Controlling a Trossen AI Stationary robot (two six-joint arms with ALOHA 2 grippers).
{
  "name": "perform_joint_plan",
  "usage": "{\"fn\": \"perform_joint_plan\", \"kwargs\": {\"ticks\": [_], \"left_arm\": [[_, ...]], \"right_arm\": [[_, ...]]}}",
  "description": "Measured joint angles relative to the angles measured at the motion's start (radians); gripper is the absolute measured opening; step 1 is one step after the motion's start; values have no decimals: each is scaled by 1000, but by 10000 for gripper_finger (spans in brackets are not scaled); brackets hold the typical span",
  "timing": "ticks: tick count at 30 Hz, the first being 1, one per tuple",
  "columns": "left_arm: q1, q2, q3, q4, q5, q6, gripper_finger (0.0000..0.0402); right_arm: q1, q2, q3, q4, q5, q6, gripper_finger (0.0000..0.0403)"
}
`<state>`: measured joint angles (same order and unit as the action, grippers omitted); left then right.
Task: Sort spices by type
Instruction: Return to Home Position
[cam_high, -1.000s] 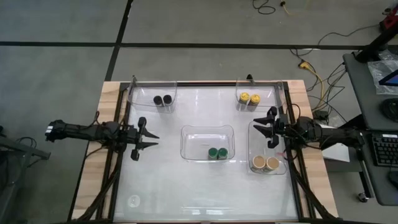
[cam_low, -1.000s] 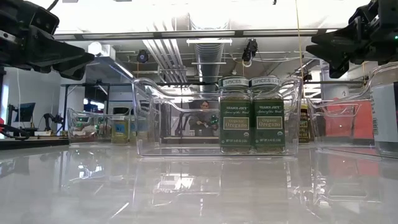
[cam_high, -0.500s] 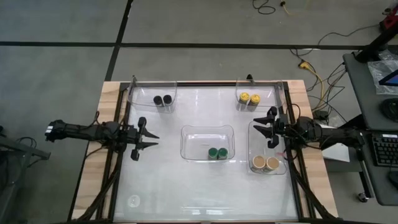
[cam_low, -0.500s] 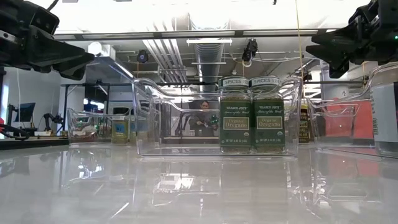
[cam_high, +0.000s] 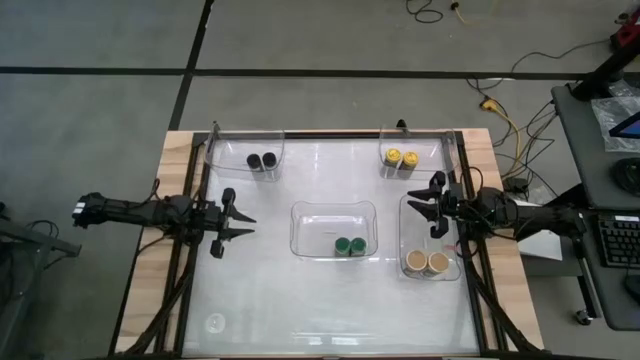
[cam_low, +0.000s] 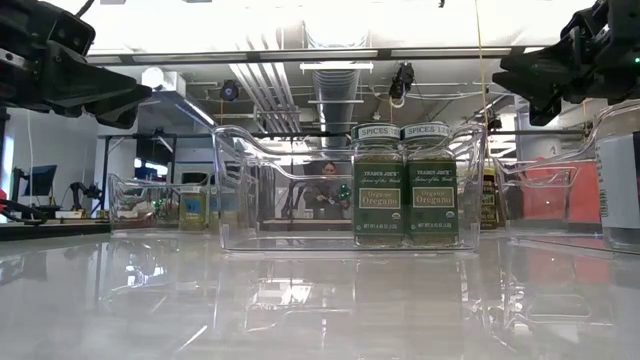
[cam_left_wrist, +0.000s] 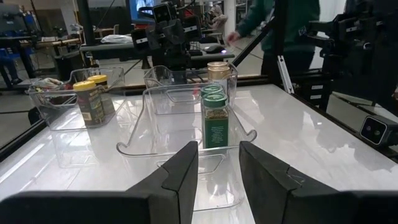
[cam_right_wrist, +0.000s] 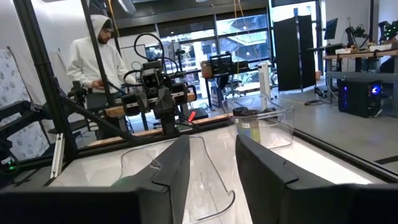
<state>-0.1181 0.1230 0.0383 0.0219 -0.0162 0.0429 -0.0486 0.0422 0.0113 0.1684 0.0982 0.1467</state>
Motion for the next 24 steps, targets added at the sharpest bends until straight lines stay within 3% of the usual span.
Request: {"fn": "perform_joint_plan", "kwargs": {"ticks": [11, 24], "left_arm": [[0, 0, 0, 0, 0, 0, 103], [0, 0, 0, 0, 0, 0, 103]], "right_arm": [[0, 0, 0, 0, 0, 0, 112], [0, 0, 0, 0, 0, 1, 135]]}}
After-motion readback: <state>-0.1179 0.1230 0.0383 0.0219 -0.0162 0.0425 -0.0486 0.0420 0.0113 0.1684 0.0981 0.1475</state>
